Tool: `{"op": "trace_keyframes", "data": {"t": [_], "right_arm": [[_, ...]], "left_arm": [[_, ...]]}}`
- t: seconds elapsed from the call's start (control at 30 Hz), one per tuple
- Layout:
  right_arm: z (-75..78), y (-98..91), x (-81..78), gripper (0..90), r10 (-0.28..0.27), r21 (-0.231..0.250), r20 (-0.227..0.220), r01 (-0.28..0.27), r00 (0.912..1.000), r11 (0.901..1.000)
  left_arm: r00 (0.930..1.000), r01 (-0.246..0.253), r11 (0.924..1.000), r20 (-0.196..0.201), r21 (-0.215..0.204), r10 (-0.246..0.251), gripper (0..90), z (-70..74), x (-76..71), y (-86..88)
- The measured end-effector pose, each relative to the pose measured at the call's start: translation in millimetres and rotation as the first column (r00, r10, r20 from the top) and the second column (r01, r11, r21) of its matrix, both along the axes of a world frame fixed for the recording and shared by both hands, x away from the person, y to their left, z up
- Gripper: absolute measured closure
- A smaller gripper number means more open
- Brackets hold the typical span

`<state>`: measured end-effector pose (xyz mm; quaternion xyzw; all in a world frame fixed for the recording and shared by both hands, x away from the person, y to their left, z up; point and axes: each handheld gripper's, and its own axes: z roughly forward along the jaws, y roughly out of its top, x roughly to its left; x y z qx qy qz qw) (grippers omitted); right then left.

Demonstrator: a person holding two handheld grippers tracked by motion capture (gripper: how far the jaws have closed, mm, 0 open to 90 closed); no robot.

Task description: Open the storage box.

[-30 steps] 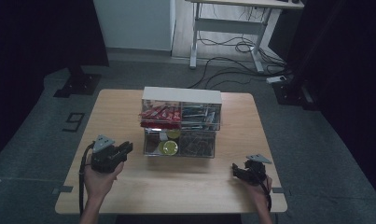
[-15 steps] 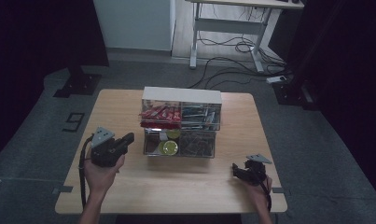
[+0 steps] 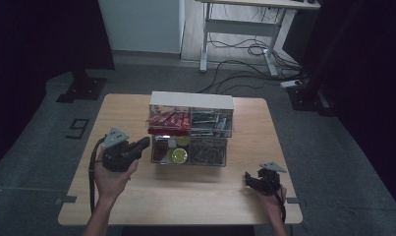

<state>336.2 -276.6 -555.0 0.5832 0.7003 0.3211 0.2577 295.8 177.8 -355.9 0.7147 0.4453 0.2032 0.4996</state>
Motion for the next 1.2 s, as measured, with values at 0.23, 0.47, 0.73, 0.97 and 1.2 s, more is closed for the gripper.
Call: {"op": "trace_keyframes", "data": {"t": [0.23,0.47,0.73,0.97,1.2], "right_arm": [[0.0,0.0,0.0,21.6,-0.001,0.0,0.0,0.001,1.0,1.0],[0.0,-0.2,0.0,21.6,-0.003,-0.001,-0.001,0.003,1.0,1.0],[0.0,-0.2,0.0,21.6,-0.004,0.0,-0.001,0.004,1.0,1.0],[0.0,-0.7,0.4,21.5,-0.011,0.002,-0.001,0.011,0.9999,0.9999],[0.1,-1.0,0.6,21.4,-0.012,0.002,-0.004,0.012,0.9999,0.9999]], "left_arm": [[0.9997,0.023,0.9997,-0.003,0.006,-0.023,90.0,5.8,4.9,-7.3],[0.9989,0.035,0.9994,-0.03,0.002,-0.035,90.0,3.7,15.0,-10.4],[0.9978,0.049,0.9988,-0.046,0.012,-0.048,90.0,2.1,25.6,-17.8],[0.9965,0.065,0.9978,-0.055,0.014,-0.064,90.0,2.8,32.8,-25.9],[0.996,0.068,0.9976,-0.058,0.014,-0.067,90.0,3.0,37.5,-29.4]]}}
